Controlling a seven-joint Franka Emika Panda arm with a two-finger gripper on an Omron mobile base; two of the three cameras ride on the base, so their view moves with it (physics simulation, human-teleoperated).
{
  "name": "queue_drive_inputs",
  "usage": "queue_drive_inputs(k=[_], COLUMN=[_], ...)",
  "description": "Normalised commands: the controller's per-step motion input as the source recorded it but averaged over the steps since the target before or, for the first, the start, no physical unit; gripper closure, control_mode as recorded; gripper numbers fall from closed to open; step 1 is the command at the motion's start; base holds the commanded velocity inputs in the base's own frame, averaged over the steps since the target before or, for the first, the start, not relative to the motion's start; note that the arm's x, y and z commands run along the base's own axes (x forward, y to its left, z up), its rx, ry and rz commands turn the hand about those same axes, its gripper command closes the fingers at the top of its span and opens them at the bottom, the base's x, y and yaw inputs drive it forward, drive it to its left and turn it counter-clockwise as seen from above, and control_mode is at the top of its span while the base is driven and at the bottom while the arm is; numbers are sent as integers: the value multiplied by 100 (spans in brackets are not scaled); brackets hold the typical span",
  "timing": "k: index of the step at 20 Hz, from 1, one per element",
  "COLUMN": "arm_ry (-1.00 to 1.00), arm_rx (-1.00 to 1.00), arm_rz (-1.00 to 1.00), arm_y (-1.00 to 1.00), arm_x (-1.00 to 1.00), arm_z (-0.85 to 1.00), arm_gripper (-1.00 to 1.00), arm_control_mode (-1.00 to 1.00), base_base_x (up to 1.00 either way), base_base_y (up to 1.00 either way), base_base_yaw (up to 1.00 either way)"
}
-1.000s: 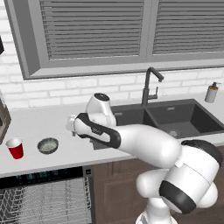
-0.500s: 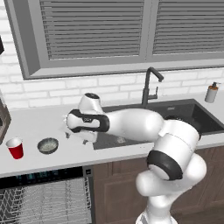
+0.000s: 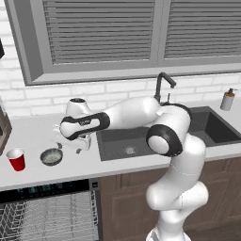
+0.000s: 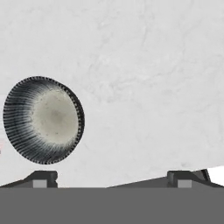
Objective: Pick up the cup and bowl from the counter, place them in the dishwasher, and close the dishwasher door.
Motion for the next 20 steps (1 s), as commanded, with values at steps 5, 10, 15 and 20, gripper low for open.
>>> queue_drive_inputs(k=[5, 10, 15, 20], arm_ry=[0, 1, 0, 2], arm_rx=[-1, 0, 0, 0], arm_rz=[2, 0, 0, 0], arm_y=[10, 20, 13, 0], arm_x=[22, 0, 0, 0], arm_z=[-37, -16, -11, -37], arm_gripper=[-100, -100, -100, -100], arm_control_mode=[-100, -100, -100, -100], base_base_x=[0, 0, 0, 0], base_base_y=[0, 0, 0, 0], base_base_yaw=[0, 0, 0, 0])
